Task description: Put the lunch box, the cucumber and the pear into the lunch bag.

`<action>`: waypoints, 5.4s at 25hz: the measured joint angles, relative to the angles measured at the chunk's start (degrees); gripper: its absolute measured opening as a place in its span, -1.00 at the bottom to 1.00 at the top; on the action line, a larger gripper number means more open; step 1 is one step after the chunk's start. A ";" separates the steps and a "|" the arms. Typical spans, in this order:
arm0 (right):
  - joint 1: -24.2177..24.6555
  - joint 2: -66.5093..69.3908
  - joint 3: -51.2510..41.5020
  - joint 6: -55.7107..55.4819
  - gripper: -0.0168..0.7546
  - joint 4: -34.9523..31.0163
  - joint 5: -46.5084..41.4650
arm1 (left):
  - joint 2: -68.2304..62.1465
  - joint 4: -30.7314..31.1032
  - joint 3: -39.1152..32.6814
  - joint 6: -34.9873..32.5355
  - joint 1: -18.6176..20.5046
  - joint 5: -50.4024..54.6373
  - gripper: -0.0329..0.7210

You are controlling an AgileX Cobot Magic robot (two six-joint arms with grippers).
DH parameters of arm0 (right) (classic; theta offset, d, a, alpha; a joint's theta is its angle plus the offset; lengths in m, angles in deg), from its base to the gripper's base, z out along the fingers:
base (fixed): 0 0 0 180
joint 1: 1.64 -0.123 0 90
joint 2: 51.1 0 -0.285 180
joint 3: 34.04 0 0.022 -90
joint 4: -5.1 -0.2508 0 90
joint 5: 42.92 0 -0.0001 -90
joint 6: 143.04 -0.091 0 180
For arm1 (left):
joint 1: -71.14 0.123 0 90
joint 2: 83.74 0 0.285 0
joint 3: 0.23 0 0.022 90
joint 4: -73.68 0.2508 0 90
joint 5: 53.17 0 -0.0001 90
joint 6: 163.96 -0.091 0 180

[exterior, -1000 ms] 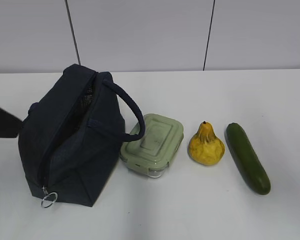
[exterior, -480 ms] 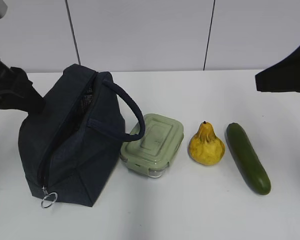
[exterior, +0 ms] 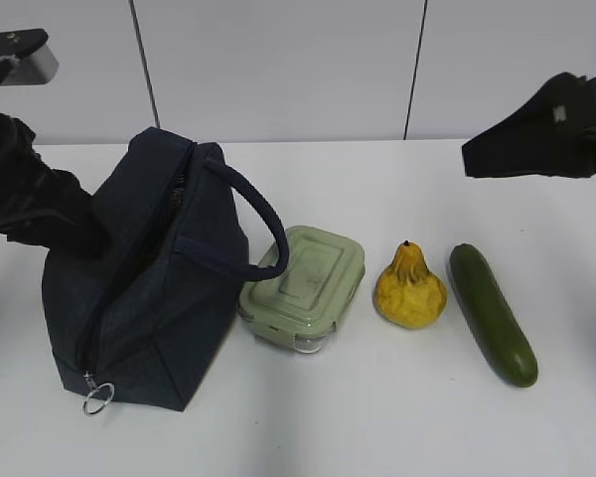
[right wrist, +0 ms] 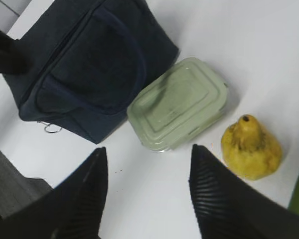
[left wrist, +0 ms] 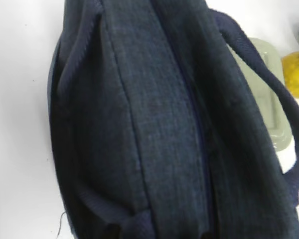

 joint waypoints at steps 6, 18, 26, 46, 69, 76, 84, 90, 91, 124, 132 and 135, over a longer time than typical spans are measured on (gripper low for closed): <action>-7.53 3.85 1.00 0.12 0.12 -0.13 3.21 | -1.17 0.05 0.00 -0.06 0.00 -1.66 -0.84; -8.32 9.03 1.45 -1.02 0.10 0.24 8.69 | -1.17 0.11 0.00 -0.06 0.00 -2.60 -0.92; -8.32 9.38 1.45 -1.11 0.09 3.19 12.31 | -1.17 0.11 0.00 -0.06 0.00 -2.84 -0.92; -4.05 27.38 1.54 -28.90 0.09 32.83 11.95 | -1.17 0.22 0.00 -0.06 0.00 -2.84 -0.92; -4.05 34.56 3.03 -33.43 0.11 40.03 12.07 | -1.17 0.32 0.00 -0.06 0.00 -3.18 -0.93; -4.05 36.10 2.55 -33.43 0.32 41.04 11.91 | -1.17 0.32 0.00 -0.06 0.00 -3.23 -0.93; -4.05 36.10 2.55 -33.43 0.01 42.16 11.91 | -1.17 0.38 0.00 -0.06 0.00 -3.23 -0.93; -4.05 28.66 2.92 -35.07 -0.01 43.96 11.17 | -1.17 0.50 0.00 -0.06 0.00 -3.23 -0.93; -4.05 26.29 3.68 -35.19 -0.01 43.65 10.63 | -1.17 0.50 0.00 -0.06 0.00 -3.23 -0.93; -29.19 43.04 34.32 -3.56 -0.01 -15.48 12.18 | -1.17 0.32 0.00 -0.06 0.00 -4.63 -0.93; -29.39 44.00 33.74 -15.23 -0.01 7.16 10.39 | -1.17 0.32 0.00 -0.06 0.00 -5.45 -0.93; -29.39 44.00 33.62 -17.82 -0.01 12.68 8.50 | -1.17 0.20 0.00 -0.06 0.02 -5.58 -0.93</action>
